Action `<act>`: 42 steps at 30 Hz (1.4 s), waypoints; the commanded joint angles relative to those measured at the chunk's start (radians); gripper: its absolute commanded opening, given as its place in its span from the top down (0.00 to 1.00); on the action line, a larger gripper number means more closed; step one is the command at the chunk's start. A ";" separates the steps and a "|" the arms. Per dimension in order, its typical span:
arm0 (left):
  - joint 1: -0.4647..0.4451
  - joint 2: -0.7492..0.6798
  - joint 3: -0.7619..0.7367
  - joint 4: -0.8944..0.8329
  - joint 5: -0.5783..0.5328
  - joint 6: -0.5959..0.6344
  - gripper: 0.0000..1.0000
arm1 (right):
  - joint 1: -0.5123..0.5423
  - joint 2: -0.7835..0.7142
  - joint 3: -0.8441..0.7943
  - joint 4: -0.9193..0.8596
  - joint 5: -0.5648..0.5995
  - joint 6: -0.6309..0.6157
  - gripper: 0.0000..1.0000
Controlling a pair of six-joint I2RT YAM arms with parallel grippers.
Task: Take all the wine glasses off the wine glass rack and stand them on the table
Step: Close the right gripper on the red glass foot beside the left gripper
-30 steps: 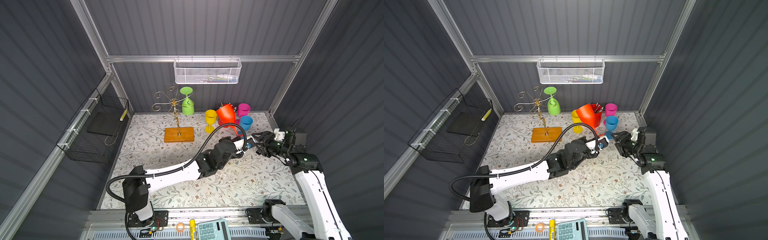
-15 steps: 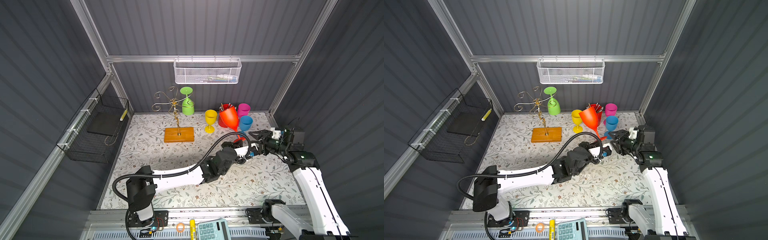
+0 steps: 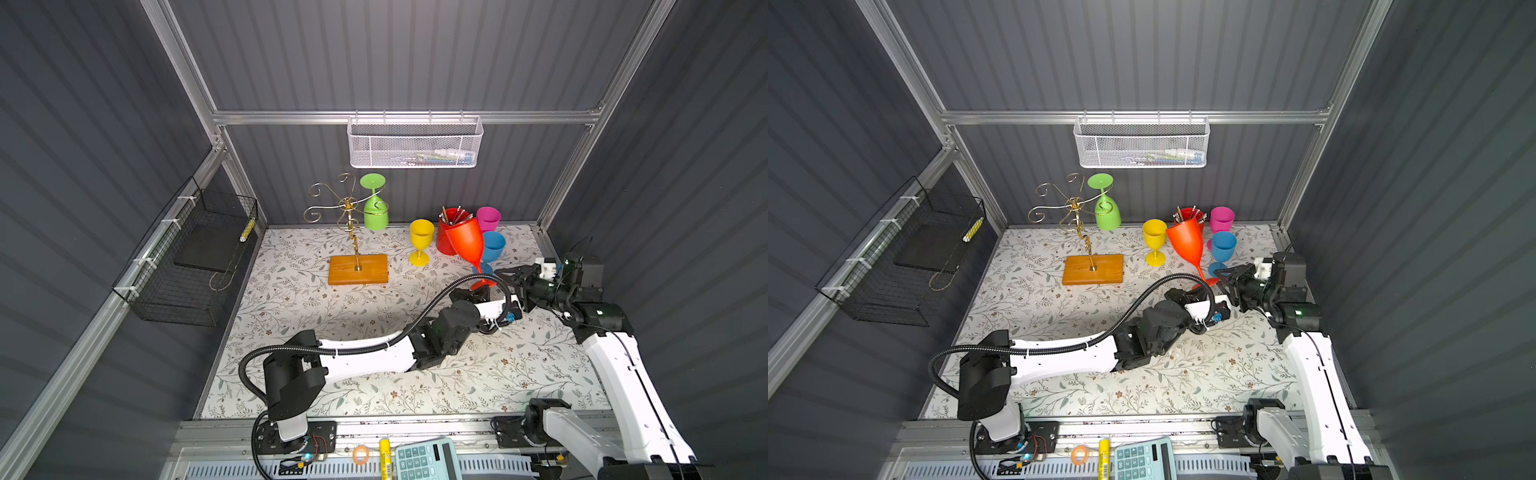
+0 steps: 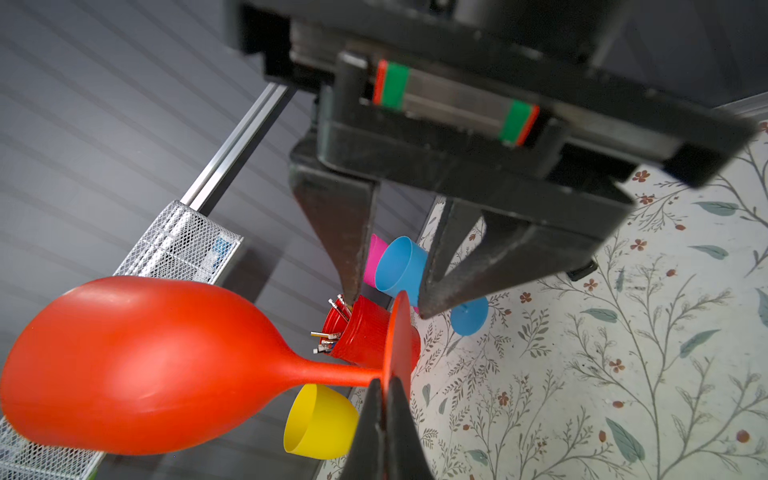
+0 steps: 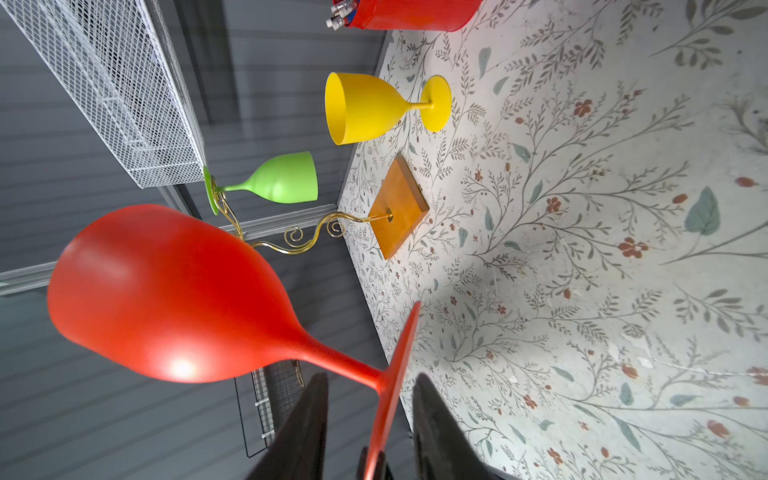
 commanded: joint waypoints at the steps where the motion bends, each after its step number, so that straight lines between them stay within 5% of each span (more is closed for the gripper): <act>1: -0.011 0.030 0.033 0.062 -0.031 0.044 1.00 | 0.002 -0.014 -0.018 0.014 0.002 -0.008 0.66; 22: -0.023 0.067 0.069 0.129 -0.045 0.092 1.00 | 0.015 0.002 -0.068 0.057 0.011 -0.015 1.00; 26: -0.025 0.058 0.060 0.166 -0.067 0.097 1.00 | 0.016 -0.016 -0.090 0.098 0.022 0.007 1.00; 29: -0.025 0.052 0.056 0.202 -0.099 0.101 0.87 | 0.016 -0.035 -0.122 0.168 0.028 0.044 1.00; 35: -0.024 -0.001 0.053 0.138 -0.143 0.047 0.40 | 0.015 -0.046 -0.142 0.248 0.041 0.076 1.00; 42: -0.018 -0.099 0.078 -0.113 -0.168 -0.132 0.19 | 0.014 -0.045 -0.186 0.366 0.077 0.063 1.00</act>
